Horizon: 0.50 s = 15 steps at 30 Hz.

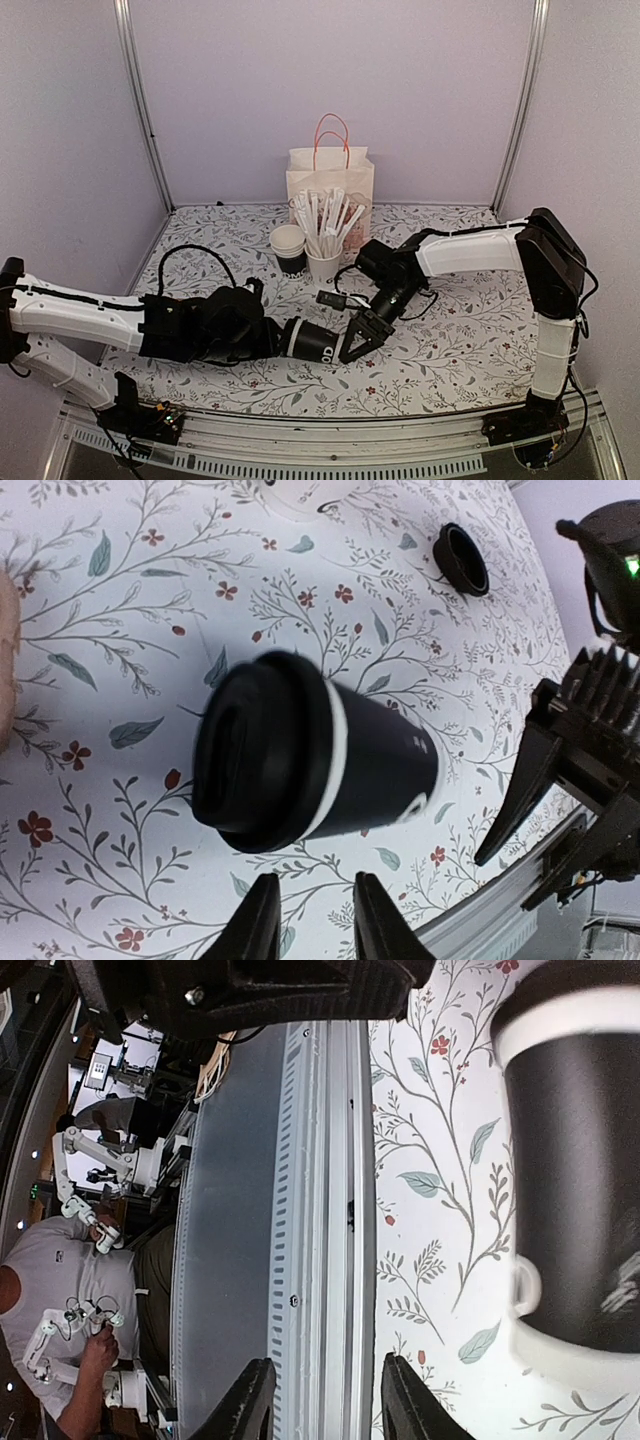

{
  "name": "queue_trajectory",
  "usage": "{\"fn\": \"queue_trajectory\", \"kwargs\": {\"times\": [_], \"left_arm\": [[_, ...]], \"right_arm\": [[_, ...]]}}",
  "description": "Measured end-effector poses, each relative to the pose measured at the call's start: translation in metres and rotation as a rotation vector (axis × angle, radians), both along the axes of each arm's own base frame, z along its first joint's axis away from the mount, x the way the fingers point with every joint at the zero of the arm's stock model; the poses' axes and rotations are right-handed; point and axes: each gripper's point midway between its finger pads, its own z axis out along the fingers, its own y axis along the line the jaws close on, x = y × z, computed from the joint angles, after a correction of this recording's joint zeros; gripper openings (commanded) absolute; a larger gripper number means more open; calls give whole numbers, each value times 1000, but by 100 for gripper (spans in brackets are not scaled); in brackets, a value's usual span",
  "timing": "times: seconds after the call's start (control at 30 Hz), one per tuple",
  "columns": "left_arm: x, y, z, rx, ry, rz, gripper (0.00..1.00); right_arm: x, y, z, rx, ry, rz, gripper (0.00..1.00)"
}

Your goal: Pack the takeout coffee

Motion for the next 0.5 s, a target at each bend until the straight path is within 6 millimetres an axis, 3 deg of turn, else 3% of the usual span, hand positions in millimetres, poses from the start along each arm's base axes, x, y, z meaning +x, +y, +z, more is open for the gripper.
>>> {"fn": "queue_trajectory", "kwargs": {"times": [0.2, 0.37, 0.5], "left_arm": [[4, -7, 13, -5, -33, -26, 37], [5, -5, 13, 18, -43, -31, 57], [8, 4, 13, 54, -62, -8, 69]], "right_arm": [[0, 0, 1, 6, -7, 4, 40], [2, -2, -2, -7, -44, 7, 47], [14, -6, -5, -45, -179, -5, 60]]}}
